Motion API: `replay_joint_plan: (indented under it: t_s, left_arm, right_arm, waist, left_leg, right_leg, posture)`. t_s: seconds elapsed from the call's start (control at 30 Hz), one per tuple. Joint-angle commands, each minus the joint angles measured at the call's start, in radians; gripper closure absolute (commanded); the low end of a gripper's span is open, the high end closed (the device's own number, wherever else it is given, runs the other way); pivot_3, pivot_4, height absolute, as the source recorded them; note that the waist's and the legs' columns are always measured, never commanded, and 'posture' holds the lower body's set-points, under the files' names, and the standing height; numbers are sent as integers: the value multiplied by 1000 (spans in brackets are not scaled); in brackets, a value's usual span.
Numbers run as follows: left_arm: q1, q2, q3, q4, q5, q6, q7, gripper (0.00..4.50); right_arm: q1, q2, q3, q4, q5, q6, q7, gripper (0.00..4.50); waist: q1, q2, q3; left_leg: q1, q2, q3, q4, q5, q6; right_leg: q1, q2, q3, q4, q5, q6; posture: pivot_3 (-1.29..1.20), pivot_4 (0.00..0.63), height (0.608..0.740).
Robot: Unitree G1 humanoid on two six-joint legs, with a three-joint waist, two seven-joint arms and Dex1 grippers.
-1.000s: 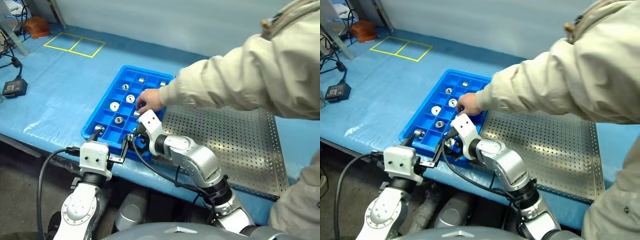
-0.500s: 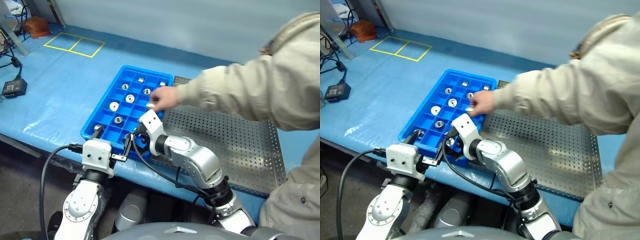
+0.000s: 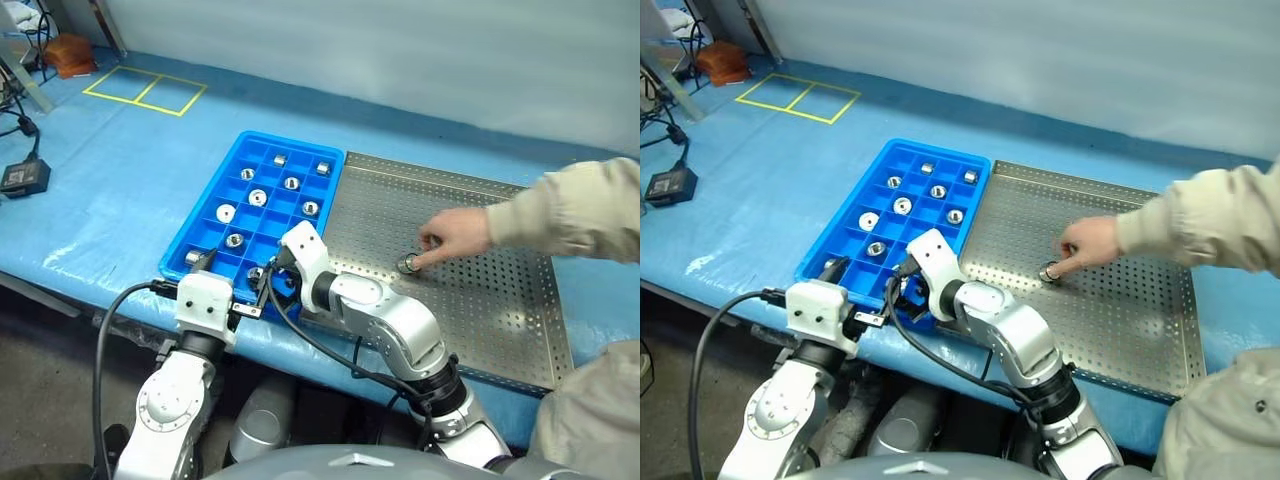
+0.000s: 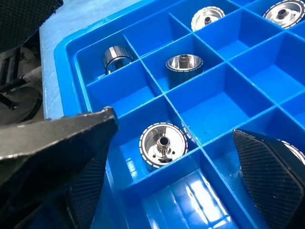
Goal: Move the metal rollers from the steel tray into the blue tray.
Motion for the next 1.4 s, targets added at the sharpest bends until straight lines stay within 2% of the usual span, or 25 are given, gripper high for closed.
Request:
replay_joint_plan:
  t_s: [0.03,0.43,0.7,0.97,1.23,1.4]
  left_arm:
    - [-11,7,-11,2,-1,-6,-11,0]
    - [-47,32,-49,17,-3,15,-45,0]
    - [-60,40,-96,23,-20,38,-81,0]
    - [-67,68,-123,24,-32,56,-119,0]
    - [-67,67,-132,32,-31,54,-122,0]
    - [-63,64,-133,38,-30,49,-115,0]
  right_arm:
    - [-12,9,-33,-40,-3,-33,-19,192]
    - [-97,-62,-263,117,-146,-200,-190,192]
    - [-72,-65,-374,236,-187,-268,-279,192]
    - [-10,-50,-404,274,-178,-263,-285,192]
    - [49,-25,-370,244,-170,-230,-258,192]
    - [90,-20,-336,195,-165,-193,-233,1760]
  waist:
    - [-8,0,0]
    - [-46,0,0]
    - [-95,1,0]
    - [-149,1,0]
    - [-187,2,0]
    - [-194,2,-1]
  left_leg:
    - [0,0,0,0,0,0]
    - [0,-1,-1,1,0,0]
    - [0,-1,-1,0,0,0]
    - [0,0,-4,0,0,0]
    - [2,1,-4,0,1,0]
    - [3,1,-3,0,0,0]
  right_leg:
    - [0,0,0,0,0,0]
    - [1,0,0,0,1,1]
    - [1,0,0,1,1,1]
    - [1,0,2,1,1,1]
    - [3,0,4,2,1,1]
    - [3,0,6,2,1,1]
  posture:
    - [383,150,740]
    - [353,150,740]
    - [338,150,740]
    - [333,150,740]
    - [335,150,740]
    - [342,150,740]
